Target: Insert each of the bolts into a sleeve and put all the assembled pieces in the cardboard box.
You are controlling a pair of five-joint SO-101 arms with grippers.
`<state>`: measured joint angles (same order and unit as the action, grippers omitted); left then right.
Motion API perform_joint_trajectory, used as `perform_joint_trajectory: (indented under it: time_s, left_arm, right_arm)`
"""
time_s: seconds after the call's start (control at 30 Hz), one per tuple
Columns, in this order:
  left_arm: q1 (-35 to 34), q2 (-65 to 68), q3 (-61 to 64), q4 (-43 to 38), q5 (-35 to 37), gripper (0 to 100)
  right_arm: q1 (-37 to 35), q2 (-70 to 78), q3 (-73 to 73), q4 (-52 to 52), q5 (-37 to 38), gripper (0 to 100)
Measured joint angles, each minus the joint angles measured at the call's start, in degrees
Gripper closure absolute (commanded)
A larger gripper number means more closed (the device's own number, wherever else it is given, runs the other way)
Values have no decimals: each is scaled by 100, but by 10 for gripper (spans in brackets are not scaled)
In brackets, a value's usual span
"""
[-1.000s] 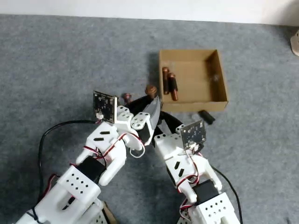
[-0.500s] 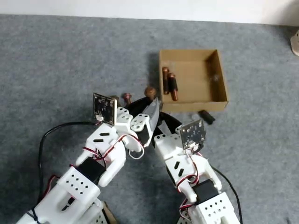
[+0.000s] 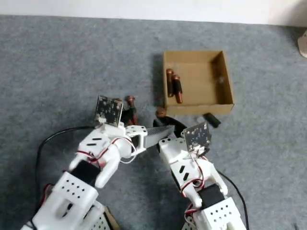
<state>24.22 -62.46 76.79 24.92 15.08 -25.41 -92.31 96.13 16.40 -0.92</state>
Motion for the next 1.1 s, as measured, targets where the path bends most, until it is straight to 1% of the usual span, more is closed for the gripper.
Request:
perform_joint_trajectory:
  time_s: [0.13, 0.37, 0.5, 0.6, 0.7, 1.1]
  left_arm:
    - [-571, -9, -167, 659, 0, 503]
    - [-1987, 105, -9, 1037, -18, 503]
    - [-2497, 97, 308, 1029, -18, 503]
    - [-2602, 88, 563, 888, -18, 503]
    - [-2585, 88, 721, 721, -26, 503]
    - [-2593, 88, 756, 677, -26, 503]
  right_arm:
    - [369, 0, 0, 26, 0, 993]
    - [1011, -9, -9, 26, -18, 993]
    - [1108, -9, -9, 527, -18, 993]
    - [1108, 176, -123, 853, -18, 993]
    - [1134, 756, -501, 879, -18, 994]
    - [1116, 4624, -3719, 879, -18, 994]
